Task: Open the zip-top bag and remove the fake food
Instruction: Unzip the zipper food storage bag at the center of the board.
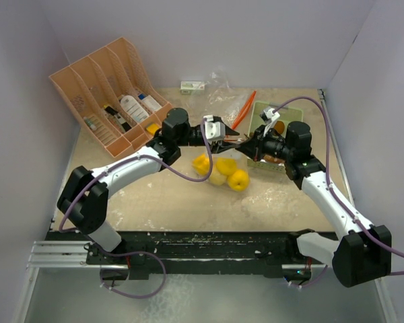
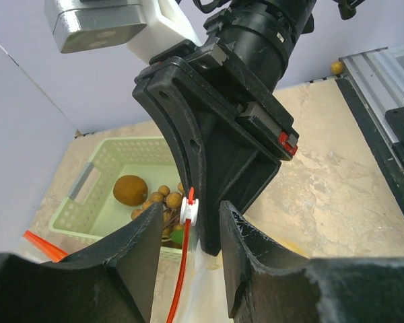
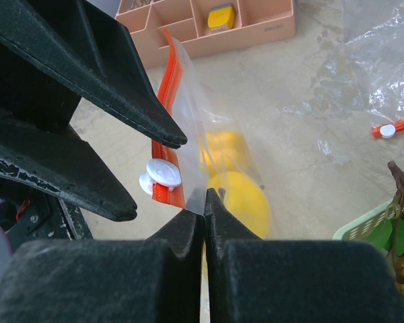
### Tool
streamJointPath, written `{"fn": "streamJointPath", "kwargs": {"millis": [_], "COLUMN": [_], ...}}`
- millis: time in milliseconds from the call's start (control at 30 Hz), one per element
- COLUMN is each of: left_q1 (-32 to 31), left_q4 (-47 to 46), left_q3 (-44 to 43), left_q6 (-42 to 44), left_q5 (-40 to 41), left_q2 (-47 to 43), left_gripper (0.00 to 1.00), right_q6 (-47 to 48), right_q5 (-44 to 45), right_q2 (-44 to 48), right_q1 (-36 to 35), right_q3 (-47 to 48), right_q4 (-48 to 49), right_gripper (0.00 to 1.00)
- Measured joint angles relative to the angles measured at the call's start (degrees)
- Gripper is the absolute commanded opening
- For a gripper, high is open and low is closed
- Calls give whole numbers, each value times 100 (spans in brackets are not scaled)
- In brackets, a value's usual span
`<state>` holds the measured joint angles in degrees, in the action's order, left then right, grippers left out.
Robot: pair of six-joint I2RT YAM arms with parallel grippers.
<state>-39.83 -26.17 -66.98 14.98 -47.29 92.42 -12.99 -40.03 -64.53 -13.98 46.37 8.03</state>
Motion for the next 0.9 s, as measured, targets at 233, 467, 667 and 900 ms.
{"fn": "streamJointPath", "kwargs": {"millis": [233,467,667,900], "left_q1": [0,0,0,0], "left_q4": [-50,-61,-63,-66], "left_q3": [-42,-94,-105,-107], "left_q6": [-92,-101,-105,-153], "left_q5": [-55,-74,-76,-76], "left_q2": [33,170,197,197], "left_gripper": [37,33,27,11], "right_q6": [-2,-2,-2,-2], "right_q5": [0,0,0,0], "right_q2": [0,0,0,0], "right_q1": [0,0,0,0], "right_q3": [-22,-48,-48,-48], "right_q4": [7,7,4,7], "right_gripper": [0,0,0,0]}}
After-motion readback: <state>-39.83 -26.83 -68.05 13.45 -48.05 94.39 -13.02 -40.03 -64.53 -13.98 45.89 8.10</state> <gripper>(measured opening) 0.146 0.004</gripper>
